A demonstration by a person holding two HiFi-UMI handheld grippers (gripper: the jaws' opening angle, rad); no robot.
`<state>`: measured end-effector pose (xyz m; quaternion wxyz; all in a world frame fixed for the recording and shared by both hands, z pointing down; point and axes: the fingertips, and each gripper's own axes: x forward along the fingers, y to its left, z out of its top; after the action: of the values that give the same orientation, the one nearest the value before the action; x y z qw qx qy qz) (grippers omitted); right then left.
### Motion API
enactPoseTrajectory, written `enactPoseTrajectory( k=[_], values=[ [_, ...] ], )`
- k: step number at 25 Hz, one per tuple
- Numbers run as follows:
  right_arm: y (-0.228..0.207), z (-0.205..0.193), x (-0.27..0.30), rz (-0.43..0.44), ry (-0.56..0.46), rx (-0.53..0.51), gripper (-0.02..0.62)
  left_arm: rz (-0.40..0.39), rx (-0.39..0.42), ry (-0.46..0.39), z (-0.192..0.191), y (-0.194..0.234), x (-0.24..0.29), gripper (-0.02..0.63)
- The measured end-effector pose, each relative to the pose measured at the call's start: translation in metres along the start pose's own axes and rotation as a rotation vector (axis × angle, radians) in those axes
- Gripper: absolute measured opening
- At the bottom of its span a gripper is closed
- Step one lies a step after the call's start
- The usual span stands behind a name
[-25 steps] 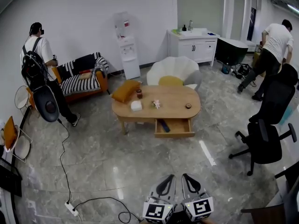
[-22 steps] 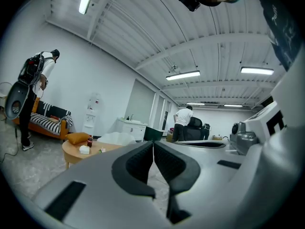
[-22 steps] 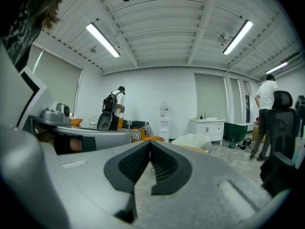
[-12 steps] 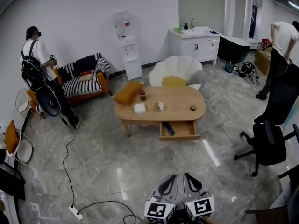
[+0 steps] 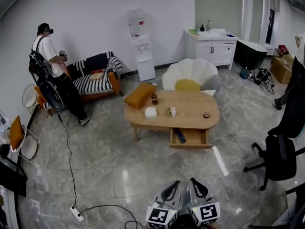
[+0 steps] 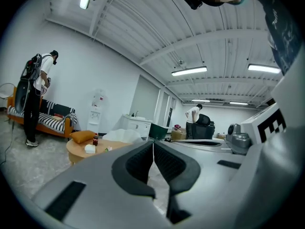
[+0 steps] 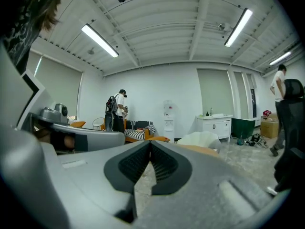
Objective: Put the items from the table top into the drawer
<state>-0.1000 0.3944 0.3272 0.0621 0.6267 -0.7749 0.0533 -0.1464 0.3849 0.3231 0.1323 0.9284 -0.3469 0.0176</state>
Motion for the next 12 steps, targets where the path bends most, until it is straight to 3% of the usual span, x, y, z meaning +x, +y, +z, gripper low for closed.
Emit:
enactPoseTrajectory(
  k=[12],
  values=[
    [-0.065,0.019,0.084,0.057,0.011,-0.04,0.003,0.11,-0.033,-0.029,0.026,0.049,0.083,0.015]
  ],
)
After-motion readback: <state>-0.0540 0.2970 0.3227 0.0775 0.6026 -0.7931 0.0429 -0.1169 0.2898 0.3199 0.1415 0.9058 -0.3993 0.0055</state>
